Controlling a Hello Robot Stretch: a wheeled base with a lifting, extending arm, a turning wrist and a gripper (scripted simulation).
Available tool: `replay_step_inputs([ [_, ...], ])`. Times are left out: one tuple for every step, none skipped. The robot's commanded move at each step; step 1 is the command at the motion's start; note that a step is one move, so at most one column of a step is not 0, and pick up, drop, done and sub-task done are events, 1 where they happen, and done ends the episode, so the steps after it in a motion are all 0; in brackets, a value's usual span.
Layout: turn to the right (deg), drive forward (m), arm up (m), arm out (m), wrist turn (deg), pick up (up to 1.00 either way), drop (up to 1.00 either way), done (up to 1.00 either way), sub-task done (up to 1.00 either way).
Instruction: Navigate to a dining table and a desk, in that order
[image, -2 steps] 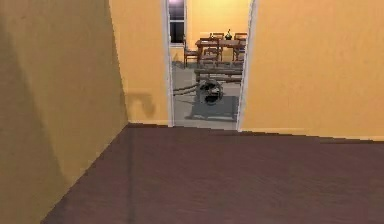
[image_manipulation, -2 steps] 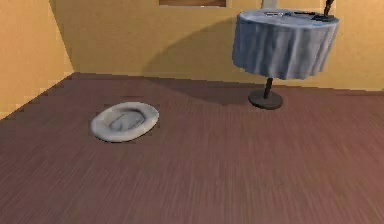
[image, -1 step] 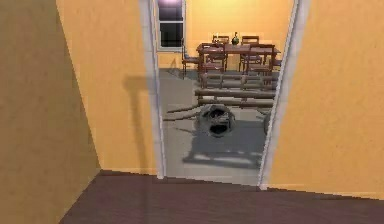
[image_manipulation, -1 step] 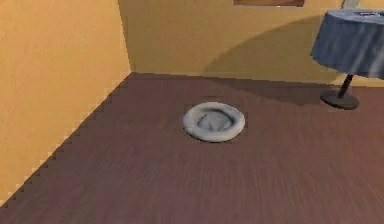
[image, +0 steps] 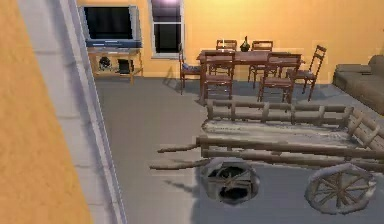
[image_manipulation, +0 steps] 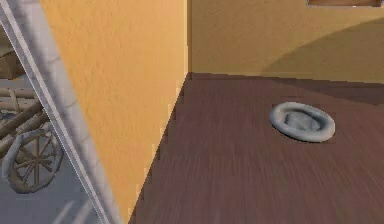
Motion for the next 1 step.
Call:
replay_step_inputs([
  [6.0,0.00,0.00,0.00,0.0,0.00,0.00,0.00,0.00],
])
